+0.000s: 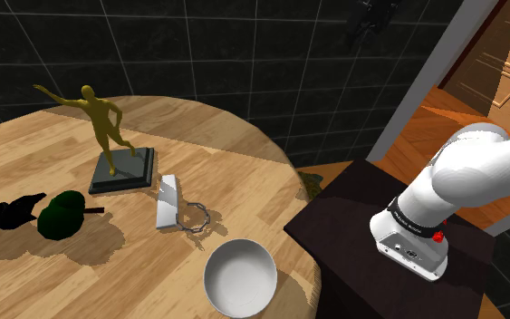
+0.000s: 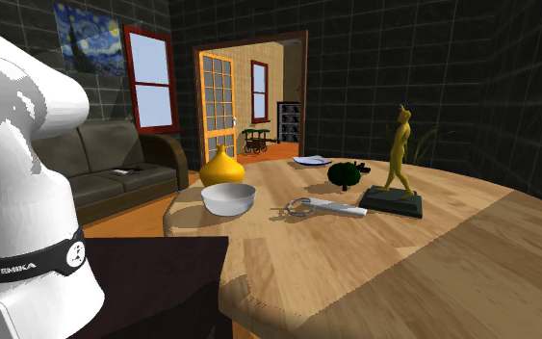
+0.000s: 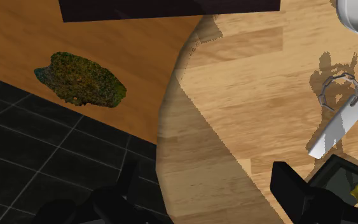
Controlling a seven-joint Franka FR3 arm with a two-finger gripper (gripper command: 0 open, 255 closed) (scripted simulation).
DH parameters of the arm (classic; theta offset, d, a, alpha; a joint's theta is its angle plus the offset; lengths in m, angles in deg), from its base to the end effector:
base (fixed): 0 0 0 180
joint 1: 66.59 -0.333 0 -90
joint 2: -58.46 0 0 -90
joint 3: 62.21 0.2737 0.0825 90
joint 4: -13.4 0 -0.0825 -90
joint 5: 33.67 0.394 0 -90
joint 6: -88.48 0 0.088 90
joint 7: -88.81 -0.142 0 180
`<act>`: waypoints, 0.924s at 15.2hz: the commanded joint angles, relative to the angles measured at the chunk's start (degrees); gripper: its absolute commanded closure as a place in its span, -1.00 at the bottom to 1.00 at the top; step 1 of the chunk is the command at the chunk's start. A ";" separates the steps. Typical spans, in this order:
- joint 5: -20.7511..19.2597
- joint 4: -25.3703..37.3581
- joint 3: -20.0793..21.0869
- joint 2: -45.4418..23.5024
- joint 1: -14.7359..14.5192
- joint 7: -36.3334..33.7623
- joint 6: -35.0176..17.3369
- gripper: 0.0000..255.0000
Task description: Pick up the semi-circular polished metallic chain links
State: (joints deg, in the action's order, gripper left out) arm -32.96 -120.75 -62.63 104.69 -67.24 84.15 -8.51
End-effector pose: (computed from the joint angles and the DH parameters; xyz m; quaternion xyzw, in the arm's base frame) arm 0.3594 0.0027 0.5523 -0.9961 0.0379 -0.0786 0.0123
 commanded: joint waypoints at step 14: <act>6.41 -12.03 11.62 -8.80 -4.19 -11.54 -20.84 -1.00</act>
State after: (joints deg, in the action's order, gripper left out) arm -27.03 -132.30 -52.08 97.21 -71.10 73.67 -27.43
